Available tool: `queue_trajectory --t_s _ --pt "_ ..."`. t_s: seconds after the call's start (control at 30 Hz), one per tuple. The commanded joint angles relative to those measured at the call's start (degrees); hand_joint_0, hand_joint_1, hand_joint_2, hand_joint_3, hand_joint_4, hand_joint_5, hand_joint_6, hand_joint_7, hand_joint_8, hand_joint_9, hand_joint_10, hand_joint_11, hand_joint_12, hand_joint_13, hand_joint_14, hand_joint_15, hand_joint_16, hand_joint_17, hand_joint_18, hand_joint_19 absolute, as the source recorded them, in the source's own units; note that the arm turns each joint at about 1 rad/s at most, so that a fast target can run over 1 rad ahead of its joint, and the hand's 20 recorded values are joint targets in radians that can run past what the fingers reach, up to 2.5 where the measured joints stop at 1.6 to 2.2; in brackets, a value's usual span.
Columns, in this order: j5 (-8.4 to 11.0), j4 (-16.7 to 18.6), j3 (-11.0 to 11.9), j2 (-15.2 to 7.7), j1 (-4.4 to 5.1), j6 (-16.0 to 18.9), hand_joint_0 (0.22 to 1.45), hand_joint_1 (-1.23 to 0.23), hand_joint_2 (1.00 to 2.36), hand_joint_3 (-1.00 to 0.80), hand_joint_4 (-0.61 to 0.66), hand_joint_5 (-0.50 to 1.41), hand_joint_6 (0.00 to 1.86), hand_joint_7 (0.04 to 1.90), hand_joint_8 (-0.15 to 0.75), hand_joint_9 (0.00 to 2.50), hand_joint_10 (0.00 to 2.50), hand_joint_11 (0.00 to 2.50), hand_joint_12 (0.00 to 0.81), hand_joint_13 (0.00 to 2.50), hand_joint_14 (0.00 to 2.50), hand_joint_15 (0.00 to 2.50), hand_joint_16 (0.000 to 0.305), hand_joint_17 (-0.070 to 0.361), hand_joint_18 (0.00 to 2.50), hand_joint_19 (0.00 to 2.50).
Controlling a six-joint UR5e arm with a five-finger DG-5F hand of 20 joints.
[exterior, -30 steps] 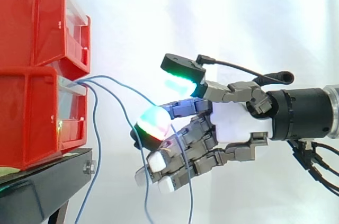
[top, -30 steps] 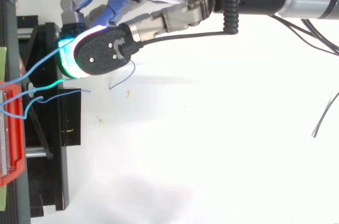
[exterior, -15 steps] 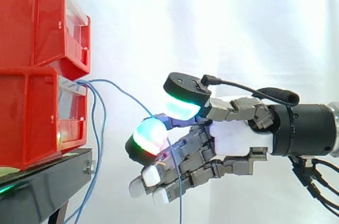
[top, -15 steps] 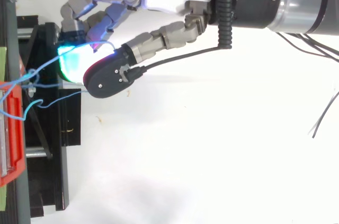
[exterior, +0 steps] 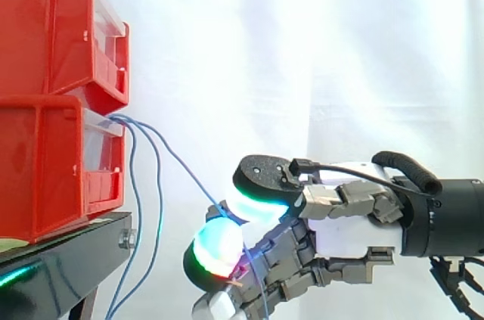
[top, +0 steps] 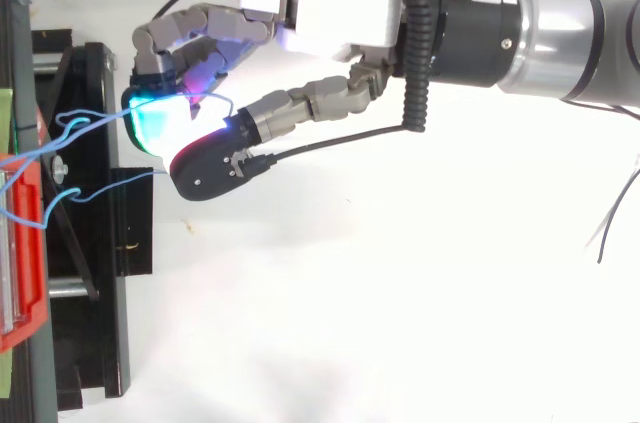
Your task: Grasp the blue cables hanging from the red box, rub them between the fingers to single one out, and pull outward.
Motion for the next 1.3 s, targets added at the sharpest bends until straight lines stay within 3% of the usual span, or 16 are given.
queue_trajectory --t_s 0.0,0.03,0.13,0.17,0.23,0.37,0.47,0.5,0.67,0.93,1.27 --pt "0.95 1.1 -0.7 0.0 0.51 -0.7 0.53 -0.5 1.0 -0.46 0.22 -0.08 0.5 1.25 0.295 0.8 0.01 0.37 0.373 0.5 0.01 0.22 0.05 0.113 0.51 0.37" --pt "1.92 1.4 -0.6 -1.2 0.69 -0.4 0.53 -0.5 1.0 -0.47 0.21 -0.08 0.5 1.24 0.294 0.8 0.01 0.37 0.374 0.5 0.01 0.21 0.05 0.113 0.51 0.37" --pt "1.22 1.0 2.5 -4.1 0.6 1.6 0.53 -0.5 1.0 -0.47 0.22 -0.08 0.5 1.22 0.295 0.8 0.01 0.37 0.375 0.5 0.01 0.22 0.05 0.113 0.52 0.37" --pt "0.43 0.4 4.1 -4.7 0.42 2.8 0.53 -0.5 1.0 -0.47 0.22 -0.08 0.5 1.22 0.296 0.8 0.01 0.37 0.375 0.5 0.01 0.21 0.05 0.113 0.52 0.37" --pt "-0.81 -1.4 5.1 -5.3 0.34 3.8 0.53 -0.5 1.0 -0.47 0.22 -0.08 0.5 1.22 0.296 0.8 0.01 0.36 0.375 0.5 0.01 0.21 0.05 0.113 0.52 0.37" --pt "-1.42 -4.7 6.1 -5.2 0.34 5.1 0.53 -0.51 1.0 -0.46 0.23 -0.08 0.5 1.22 0.295 0.8 0.01 0.37 0.374 0.5 0.01 0.22 0.05 0.113 0.52 0.37" --pt "-1.6 -4.6 6.5 -5.2 0.16 5.6 0.55 -0.59 1.01 -0.43 0.18 -0.07 0.5 1.32 0.296 0.8 0.01 0.37 0.371 0.5 0.01 0.21 0.05 0.112 0.52 0.37" --pt "-1.6 -4.7 6.5 -5.2 0.16 5.8 0.56 -0.65 1.01 -0.38 0.15 -0.09 0.56 1.28 0.293 0.81 0.01 0.39 0.369 0.51 0.01 0.21 0.049 0.111 0.53 0.37" --pt "-2.48 -6.9 8.2 -5.2 -0.1 6.6 0.57 -0.68 1.01 -0.34 0.16 -0.12 0.69 1.06 0.296 0.81 0.01 0.4 0.369 0.51 0.01 0.21 0.049 0.11 0.53 0.37" --pt "-4.76 -14.8 13.1 -5.1 -0.81 6.9 0.53 -0.58 1.01 -0.42 0.19 -0.11 0.63 1.1 0.301 0.81 0.01 0.4 0.375 0.52 0.01 0.22 0.051 0.114 0.54 0.37" --pt "-5.2 -16.7 15.2 -5.2 -1.51 6.8 0.52 -0.48 1.0 -0.45 0.21 -0.09 0.5 1.29 0.302 0.8 0.01 0.39 0.379 0.51 0.01 0.21 0.052 0.116 0.53 0.36"
